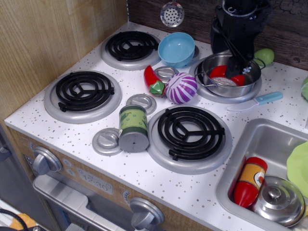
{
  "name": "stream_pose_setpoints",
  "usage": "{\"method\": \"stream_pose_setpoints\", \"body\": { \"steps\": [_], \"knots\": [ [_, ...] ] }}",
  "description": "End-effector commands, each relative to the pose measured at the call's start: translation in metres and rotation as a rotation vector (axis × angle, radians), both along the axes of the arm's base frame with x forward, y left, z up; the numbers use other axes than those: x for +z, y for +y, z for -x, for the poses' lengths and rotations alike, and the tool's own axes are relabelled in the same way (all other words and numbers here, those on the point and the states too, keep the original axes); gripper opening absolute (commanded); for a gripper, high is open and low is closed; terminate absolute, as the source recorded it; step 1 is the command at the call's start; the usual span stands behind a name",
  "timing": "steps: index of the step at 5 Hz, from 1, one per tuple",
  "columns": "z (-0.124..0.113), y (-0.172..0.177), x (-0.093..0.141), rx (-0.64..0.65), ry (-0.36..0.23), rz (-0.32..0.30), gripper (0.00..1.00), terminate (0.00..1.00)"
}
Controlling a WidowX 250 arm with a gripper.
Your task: Take sushi out of pan
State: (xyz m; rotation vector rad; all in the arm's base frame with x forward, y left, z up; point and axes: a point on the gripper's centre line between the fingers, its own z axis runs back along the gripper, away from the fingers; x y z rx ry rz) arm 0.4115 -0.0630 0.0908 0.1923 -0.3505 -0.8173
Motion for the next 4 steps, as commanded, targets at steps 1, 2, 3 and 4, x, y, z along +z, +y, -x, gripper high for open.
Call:
{"method": "stream_pose_setpoints", "body": {
  "steps": [1,2,3,4],
  "knots": [
    [-0.042,0.013,0.010,-0.168,-0.134,-0.029,1.00,0.00],
    [-0.052,0.010,0.002,-0.205,-0.154,-0.002,1.00,0.00],
    [-0.045,0.000,-0.005,-0.191,-0.144,0.037,1.00,0.00],
    [-0.045,0.001,-0.013,-0.201,-0.143,0.062,1.00,0.00]
  ]
}}
